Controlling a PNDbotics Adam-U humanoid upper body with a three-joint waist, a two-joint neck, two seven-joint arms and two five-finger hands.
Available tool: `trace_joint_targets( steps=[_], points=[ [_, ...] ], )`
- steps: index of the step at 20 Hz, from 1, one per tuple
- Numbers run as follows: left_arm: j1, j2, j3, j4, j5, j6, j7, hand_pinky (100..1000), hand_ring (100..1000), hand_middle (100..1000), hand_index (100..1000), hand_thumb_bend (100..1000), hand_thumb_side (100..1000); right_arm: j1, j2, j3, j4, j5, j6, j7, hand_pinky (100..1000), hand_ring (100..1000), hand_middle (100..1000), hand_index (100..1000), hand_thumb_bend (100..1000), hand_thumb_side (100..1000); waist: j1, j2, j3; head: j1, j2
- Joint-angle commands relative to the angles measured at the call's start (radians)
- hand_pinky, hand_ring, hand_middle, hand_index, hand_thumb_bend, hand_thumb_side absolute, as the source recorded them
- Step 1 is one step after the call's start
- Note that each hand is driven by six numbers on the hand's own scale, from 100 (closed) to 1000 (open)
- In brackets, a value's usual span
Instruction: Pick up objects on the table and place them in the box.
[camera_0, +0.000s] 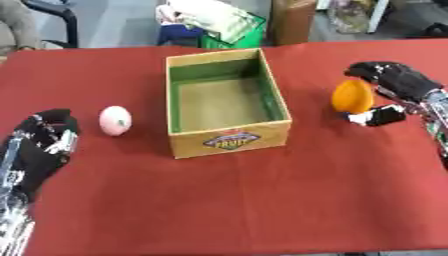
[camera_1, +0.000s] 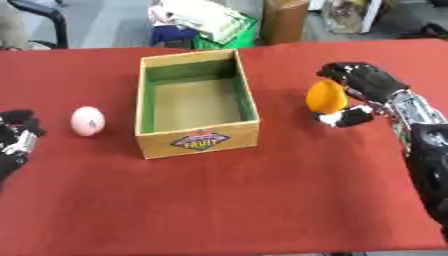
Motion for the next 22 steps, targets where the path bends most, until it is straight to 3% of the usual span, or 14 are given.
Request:
trace_joint_targets(
  steps=[1,2,4,5,6,7,8,11,14,22],
  points=[
    [-0.007,0.015,0.003,-0.011,0.001,0.0,-0.001,793,602,587,710,194,219,-0.015,-0.02,-0.019,0.031,0.033,0.026,-0.028,751,824,847,916,377,712,-0.003,-0.011,0.001,-0.002,0.004],
    [-0.007,0.015,0.003,-0.011,0.001,0.0,-0.001,793,602,587,710,194,219,-0.016,-0.019,-0.023,0.039,0.034,0.037,-0.037,697,777,799,885,257,671,-0.003,-0.011,0.001,-0.002,0.004],
    [-0.007,0.015,0.003,-0.011,0.001,0.0,-0.001,793,602,587,710,193,219,-0.016,-0.018,-0.03,0.048,0.025,0.06,-0.064,599,681,670,791,100,602,-0.003,-0.011,0.002,-0.003,0.005],
    [-0.007,0.015,0.003,-0.01,0.001,0.0,-0.001,793,602,587,710,193,219,-0.016,-0.017,-0.033,0.05,0.015,0.072,-0.081,586,660,638,766,100,589,-0.004,-0.011,0.002,-0.003,0.005],
    [-0.007,0.015,0.003,-0.01,0.001,0.0,-0.001,793,602,587,710,193,219,-0.016,-0.017,-0.036,0.05,0.0,0.082,-0.102,532,594,522,660,100,546,-0.004,-0.011,0.002,-0.003,0.005],
    [-0.007,0.015,0.003,-0.011,0.001,0.0,-0.001,793,602,587,710,193,219,-0.016,-0.017,-0.038,0.049,-0.018,0.09,-0.123,525,580,498,632,100,529,-0.004,-0.011,0.002,-0.003,0.005],
    [-0.007,0.015,0.003,-0.011,0.001,0.0,-0.001,793,602,587,710,193,219,-0.017,-0.017,-0.038,0.045,-0.035,0.094,-0.143,503,542,433,549,100,466,-0.004,-0.011,0.002,-0.003,0.005],
    [-0.007,0.015,0.003,-0.011,0.001,0.0,-0.001,793,602,587,710,192,219,-0.021,-0.019,-0.031,0.01,-0.101,0.077,-0.192,491,515,393,503,100,419,-0.004,-0.011,0.001,-0.002,0.005],
    [-0.008,0.015,0.002,-0.011,0.002,0.0,-0.002,793,602,587,710,191,219,-0.039,-0.019,-0.015,-0.052,-0.184,0.037,-0.173,489,518,383,494,100,387,-0.004,-0.011,0.001,-0.003,0.006],
    [-0.009,0.015,-0.002,-0.012,0.003,0.0,-0.006,793,602,587,710,190,218,-0.15,0.015,0.048,-0.175,-0.495,-0.049,0.063,490,533,386,498,100,348,-0.002,-0.015,0.01,-0.007,0.006]
  ],
)
